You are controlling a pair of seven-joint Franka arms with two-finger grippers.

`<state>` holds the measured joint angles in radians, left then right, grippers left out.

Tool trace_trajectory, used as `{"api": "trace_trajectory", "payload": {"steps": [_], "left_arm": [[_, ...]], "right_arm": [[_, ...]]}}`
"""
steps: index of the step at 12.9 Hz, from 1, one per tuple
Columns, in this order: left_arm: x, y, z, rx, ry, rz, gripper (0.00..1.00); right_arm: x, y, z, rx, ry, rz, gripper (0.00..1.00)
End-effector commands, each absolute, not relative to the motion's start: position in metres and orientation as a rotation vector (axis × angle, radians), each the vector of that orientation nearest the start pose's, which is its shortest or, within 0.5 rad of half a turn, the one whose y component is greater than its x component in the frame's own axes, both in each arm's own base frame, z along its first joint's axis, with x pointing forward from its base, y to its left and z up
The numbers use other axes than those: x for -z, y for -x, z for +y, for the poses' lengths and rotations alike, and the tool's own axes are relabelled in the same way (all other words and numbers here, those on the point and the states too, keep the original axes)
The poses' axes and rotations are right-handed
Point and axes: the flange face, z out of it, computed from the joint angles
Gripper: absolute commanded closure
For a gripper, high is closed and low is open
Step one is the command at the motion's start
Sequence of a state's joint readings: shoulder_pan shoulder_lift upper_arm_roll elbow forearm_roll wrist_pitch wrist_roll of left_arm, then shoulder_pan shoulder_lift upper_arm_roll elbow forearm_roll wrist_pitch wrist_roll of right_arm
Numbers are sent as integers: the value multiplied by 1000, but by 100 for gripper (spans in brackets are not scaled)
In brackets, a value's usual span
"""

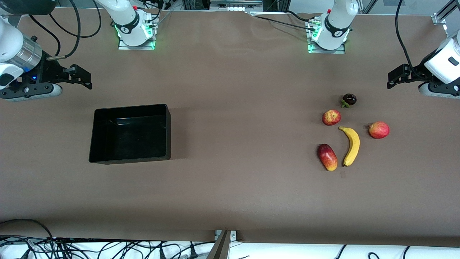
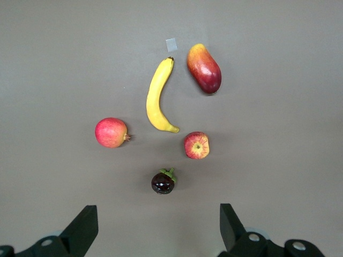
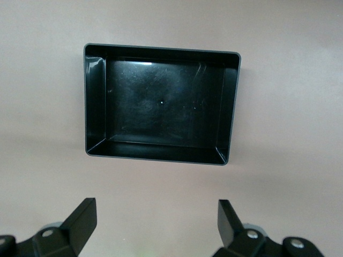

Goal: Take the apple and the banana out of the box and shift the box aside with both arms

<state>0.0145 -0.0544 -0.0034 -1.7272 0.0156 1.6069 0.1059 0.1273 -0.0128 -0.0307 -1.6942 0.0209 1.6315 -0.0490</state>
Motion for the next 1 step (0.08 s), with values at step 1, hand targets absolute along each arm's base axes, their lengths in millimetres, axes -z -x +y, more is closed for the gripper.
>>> {"api": "trace_trajectory", "payload": {"steps": [1], "left_arm": [[-587,-537,7,-114,3129,145,0]], "right_arm": [[-589,-552,51,-58,3128,-233,0]]}}
